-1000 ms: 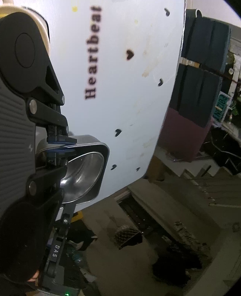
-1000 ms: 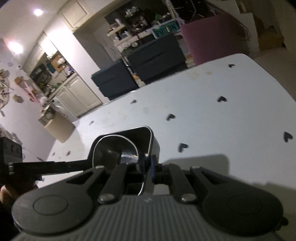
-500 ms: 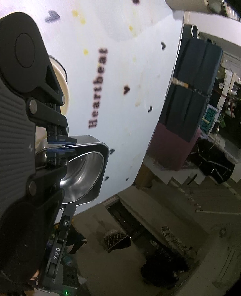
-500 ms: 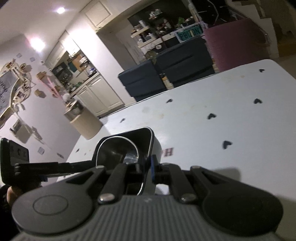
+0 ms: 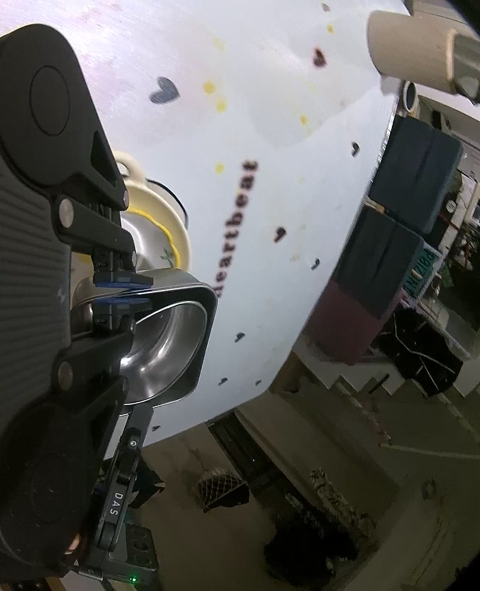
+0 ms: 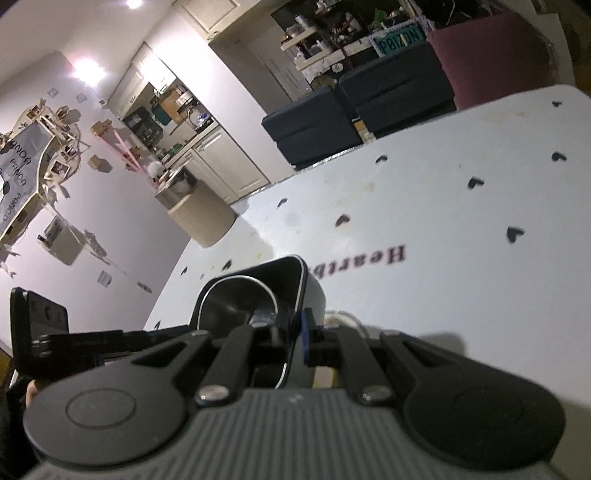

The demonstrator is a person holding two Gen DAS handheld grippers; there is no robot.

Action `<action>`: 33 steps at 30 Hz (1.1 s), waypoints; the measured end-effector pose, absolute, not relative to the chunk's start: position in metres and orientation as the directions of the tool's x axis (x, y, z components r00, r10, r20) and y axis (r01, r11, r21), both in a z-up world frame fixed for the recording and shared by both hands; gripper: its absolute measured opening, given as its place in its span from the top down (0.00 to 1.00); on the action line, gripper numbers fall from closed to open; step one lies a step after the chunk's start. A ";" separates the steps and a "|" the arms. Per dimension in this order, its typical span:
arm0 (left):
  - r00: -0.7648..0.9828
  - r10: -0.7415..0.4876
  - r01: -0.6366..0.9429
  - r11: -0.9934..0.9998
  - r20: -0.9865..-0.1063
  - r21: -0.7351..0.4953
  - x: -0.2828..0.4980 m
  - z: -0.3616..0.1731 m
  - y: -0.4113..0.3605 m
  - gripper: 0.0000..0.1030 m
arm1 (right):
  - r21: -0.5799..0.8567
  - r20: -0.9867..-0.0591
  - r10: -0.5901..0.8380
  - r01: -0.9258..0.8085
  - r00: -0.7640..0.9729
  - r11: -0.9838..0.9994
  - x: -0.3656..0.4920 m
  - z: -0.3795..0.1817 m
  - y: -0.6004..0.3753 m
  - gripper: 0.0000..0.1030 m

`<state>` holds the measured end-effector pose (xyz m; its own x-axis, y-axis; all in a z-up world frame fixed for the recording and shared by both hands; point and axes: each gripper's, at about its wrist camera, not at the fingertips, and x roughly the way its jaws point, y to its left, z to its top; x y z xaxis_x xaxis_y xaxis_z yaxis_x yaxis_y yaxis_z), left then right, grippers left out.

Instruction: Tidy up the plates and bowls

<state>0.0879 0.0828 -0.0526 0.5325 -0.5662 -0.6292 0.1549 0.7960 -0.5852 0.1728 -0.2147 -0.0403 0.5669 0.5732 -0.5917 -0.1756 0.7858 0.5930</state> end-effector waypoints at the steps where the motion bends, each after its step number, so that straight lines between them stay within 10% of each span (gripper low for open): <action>1: 0.529 -0.566 0.151 0.796 -0.633 -0.586 0.087 -0.055 0.085 0.96 | 0.595 -0.595 0.575 -0.173 0.561 0.785 0.171 -0.041 -0.214 0.92; 33: 0.460 -0.551 0.095 0.811 -0.697 -0.578 0.088 -0.086 0.098 0.96 | 0.560 -0.715 0.555 -0.127 0.425 0.818 0.174 -0.059 -0.193 0.91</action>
